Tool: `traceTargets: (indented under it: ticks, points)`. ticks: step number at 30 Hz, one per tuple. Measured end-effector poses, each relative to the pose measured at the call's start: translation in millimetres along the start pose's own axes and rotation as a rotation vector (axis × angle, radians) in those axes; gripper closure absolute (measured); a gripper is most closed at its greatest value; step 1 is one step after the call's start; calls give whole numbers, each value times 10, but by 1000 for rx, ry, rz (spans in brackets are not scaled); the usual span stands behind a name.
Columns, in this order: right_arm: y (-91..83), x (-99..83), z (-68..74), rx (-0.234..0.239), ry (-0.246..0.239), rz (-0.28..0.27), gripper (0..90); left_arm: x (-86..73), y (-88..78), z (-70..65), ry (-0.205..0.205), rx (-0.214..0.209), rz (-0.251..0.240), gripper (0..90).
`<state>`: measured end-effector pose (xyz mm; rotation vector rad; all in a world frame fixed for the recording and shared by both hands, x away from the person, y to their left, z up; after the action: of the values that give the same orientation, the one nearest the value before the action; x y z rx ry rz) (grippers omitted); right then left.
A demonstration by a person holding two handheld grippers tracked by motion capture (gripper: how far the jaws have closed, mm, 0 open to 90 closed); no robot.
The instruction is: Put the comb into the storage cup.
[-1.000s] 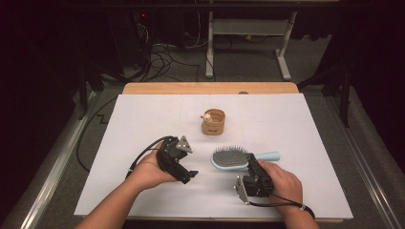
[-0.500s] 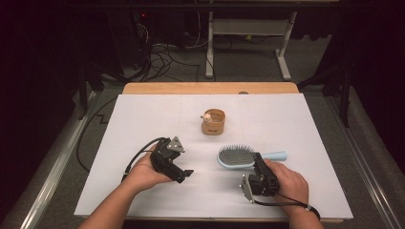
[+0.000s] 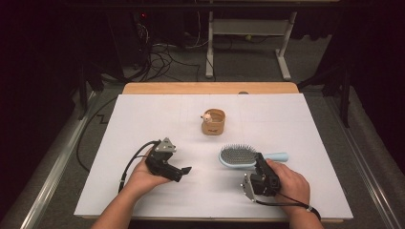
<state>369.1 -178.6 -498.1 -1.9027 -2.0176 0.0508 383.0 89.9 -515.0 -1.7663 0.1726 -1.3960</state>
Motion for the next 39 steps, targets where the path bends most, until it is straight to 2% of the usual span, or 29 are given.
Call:
traceTargets:
  ticks: [3, 7, 16, 27, 36, 39]
  points:
    - [-3, -11, -4, 1, 15, 3, 782, -3, -18, 11, -12, 9, -32, 0]
    - [-5, -23, -10, 6, 31, 8, 782, 10, -48, 38, -46, 24, -112, 0]
    - [-29, -20, -53, 6, 94, 3, 782, -7, -122, 84, -68, 51, -222, 0]
    - [-38, -32, -83, 29, 175, -3, 782, -14, -134, 57, -76, 36, -242, 0]
    - [-52, -32, -127, 64, 286, -19, 783, 21, -179, 37, -81, 27, -294, 0]
    - [-55, -26, -133, 76, 338, -25, 783, 29, -187, 35, -84, 25, -303, 0]
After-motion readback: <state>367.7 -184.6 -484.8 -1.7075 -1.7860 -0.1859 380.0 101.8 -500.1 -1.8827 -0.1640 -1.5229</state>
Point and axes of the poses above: each handheld gripper's, and its own axes: y roughly forward along the jaws, x roughly out of its top, z roughly to its left, the point moved 9 cm from there along y, roughly forward along the jaws, and after that the axes turned 6 degrees about y, right-handed, at the moved point
